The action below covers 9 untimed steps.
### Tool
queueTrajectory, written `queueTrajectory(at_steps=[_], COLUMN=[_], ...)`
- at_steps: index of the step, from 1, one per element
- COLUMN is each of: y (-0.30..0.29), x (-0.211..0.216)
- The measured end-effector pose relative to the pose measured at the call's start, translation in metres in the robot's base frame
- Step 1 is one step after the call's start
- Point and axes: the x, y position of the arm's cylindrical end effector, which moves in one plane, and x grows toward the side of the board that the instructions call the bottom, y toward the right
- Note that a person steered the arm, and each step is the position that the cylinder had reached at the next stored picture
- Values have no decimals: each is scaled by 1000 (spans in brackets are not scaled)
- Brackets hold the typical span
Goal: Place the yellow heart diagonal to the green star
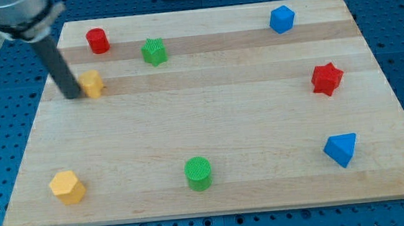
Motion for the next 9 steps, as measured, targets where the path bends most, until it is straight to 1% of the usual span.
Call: queueTrajectory(at_steps=[1,2,3,4,5,6,7,8,9], y=[49,-22,-6,43,103,109,103,117,119], x=[0,-40,-58,-21,-20,-27,-58,-70,-67])
